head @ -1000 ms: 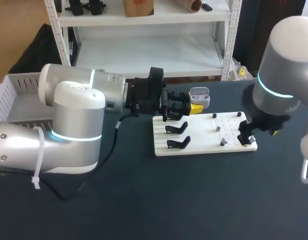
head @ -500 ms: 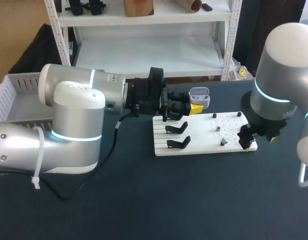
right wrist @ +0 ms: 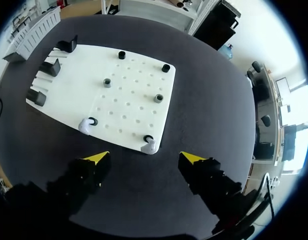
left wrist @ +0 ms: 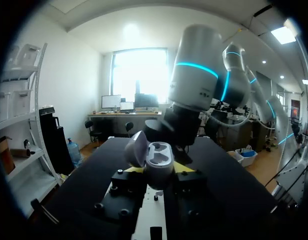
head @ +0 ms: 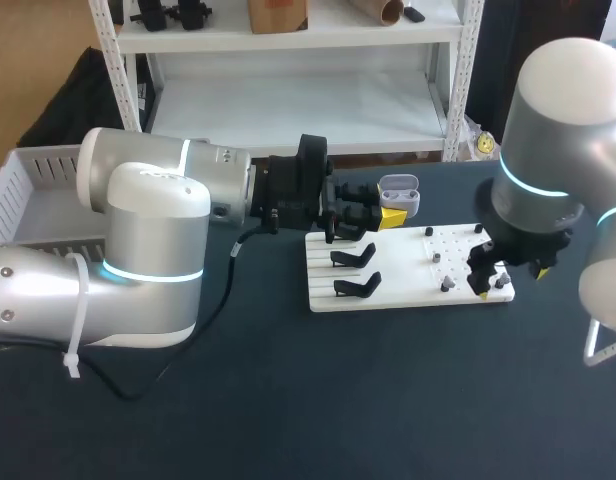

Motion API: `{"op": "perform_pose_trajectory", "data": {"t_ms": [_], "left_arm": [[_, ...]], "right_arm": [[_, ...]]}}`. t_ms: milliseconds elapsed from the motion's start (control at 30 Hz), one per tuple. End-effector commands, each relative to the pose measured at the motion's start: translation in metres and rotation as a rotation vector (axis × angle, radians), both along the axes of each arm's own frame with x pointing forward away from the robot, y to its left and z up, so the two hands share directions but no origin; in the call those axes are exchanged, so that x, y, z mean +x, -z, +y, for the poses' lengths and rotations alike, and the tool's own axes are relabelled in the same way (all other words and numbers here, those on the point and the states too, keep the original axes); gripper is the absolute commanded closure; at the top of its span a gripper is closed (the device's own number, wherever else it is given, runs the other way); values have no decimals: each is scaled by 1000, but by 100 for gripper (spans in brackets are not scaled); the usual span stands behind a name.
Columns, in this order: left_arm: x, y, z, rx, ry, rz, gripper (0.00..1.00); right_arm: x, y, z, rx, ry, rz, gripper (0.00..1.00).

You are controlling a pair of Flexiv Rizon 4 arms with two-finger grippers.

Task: Pick up each earbud case from the left stands, insert the matching earbuds, close the lid, and place the case in the box.

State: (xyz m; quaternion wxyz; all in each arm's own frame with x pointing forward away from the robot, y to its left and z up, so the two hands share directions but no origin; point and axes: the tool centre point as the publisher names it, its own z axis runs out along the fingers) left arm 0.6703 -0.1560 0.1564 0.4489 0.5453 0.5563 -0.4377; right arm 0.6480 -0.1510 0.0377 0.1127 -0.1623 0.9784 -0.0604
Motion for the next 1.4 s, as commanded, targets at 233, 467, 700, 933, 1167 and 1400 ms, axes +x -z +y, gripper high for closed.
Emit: {"op": "perform_pose_trajectory", "data": {"t_ms": [233,467,700,933,1167,1400], "left_arm": [[-2,1,0,-4,-6,-3,100],[-2,1,0,-4,-6,-3,100],[-2,1,0,-4,-6,-3,100],[-2,1,0,-4,-6,-3,100],[-2,1,0,-4,-6,-3,100],[-2,1,0,-4,-6,-3,100]], "right_arm": [[1,-3,0,-12,2,-9,7],[-1,-5,-3,-8,15,-11,7],[-1,-2,-4,-13,15,-7,9],[-2,-1,-5,-23,40,-6,11],[-3,4,-4,-30,36,-4,52],[-3,7,-8,-39,37,2,51]]}}
